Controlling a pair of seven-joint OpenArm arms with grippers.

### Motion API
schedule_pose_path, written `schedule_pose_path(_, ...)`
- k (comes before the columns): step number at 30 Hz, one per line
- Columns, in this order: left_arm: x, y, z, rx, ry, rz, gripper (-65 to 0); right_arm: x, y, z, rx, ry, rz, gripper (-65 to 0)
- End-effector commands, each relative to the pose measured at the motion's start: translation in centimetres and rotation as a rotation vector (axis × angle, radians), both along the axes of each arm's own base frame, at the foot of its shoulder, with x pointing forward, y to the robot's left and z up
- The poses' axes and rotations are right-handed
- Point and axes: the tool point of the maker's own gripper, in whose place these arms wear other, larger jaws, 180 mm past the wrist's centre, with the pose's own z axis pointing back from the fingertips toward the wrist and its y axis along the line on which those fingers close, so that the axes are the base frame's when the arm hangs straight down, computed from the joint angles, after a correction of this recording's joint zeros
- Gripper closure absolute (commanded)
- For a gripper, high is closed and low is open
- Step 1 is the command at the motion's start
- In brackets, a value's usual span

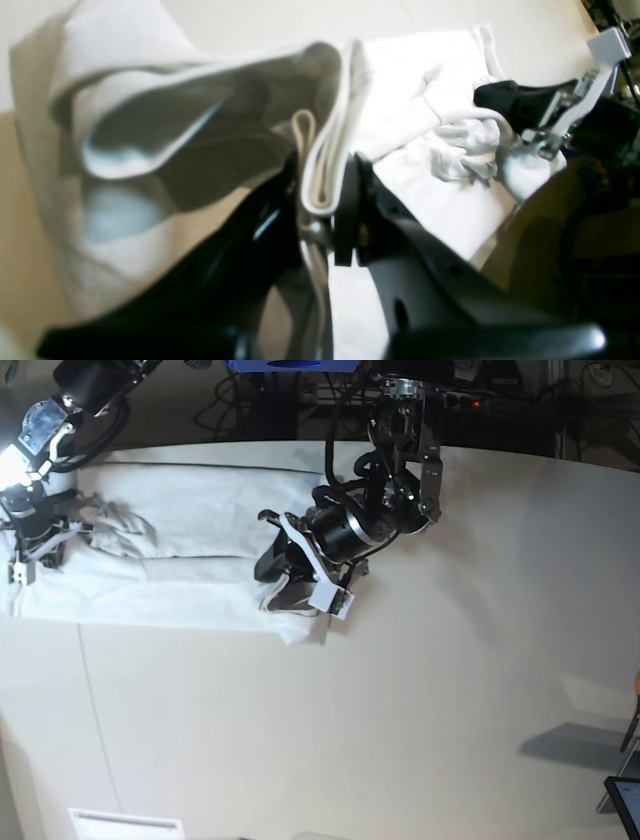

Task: Fold the T-shirt properly
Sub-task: 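Grasp the strip end with the left gripper and fold it toward the right gripper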

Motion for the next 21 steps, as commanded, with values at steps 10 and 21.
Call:
schedule_pose_path(10, 1.0, -2.1, 2.0, -0.082, -0.039, -0.009, 0.0, 0.5, -0.8, 1.1, -0.027, -0.027, -0.006, -0.3)
schedule_pose_path(21, 0.5, -3.0, 1.2, -0.09, -0.007, -0.032, 0.0, 0.5, -0.8, 1.0, -0.027, -0.025, -0.006, -0.3)
